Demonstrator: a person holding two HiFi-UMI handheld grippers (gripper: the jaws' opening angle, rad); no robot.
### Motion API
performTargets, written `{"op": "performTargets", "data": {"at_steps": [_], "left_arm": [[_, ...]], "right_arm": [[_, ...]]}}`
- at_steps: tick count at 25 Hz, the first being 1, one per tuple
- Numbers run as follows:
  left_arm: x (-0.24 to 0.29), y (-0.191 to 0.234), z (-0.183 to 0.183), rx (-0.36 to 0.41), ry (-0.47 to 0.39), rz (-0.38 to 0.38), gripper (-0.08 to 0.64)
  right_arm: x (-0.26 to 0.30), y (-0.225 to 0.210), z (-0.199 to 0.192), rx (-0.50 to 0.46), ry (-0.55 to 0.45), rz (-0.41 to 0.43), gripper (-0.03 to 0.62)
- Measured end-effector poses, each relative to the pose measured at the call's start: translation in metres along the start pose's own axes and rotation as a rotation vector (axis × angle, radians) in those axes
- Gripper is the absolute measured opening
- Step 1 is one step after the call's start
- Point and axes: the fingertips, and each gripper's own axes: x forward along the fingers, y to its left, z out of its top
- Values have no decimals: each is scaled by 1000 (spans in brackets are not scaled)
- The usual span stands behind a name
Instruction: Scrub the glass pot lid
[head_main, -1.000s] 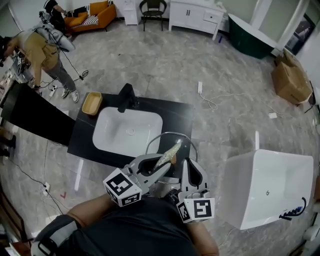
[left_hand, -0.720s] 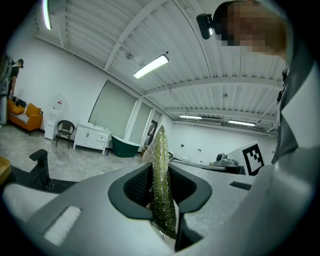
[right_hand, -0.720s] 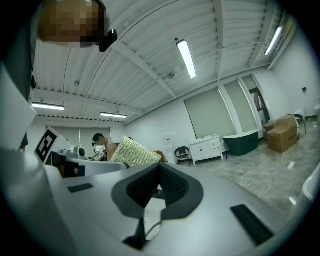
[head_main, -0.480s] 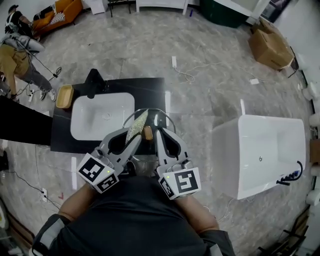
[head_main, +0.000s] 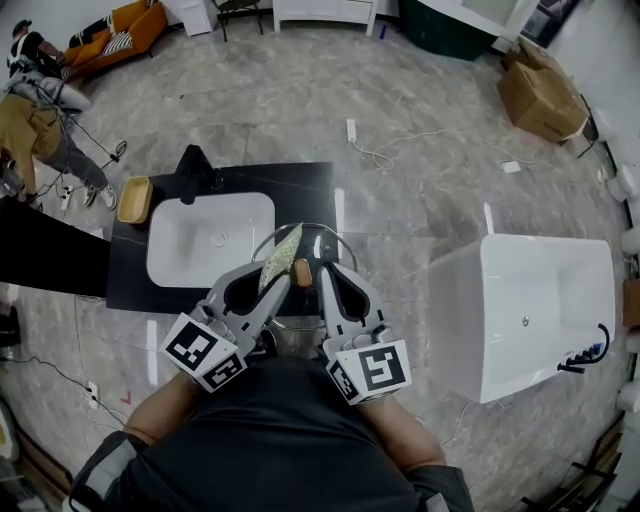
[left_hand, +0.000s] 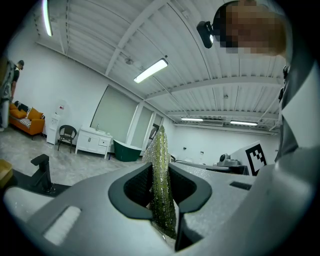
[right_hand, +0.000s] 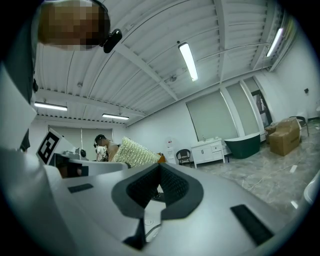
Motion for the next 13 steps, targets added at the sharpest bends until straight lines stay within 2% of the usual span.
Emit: {"op": "performTargets", "data": {"at_steps": [13], "left_arm": [[-14,16,5,-17,-4,-2,75]], "right_arm": [[12,17,-1,0,10,-4,8]]}}
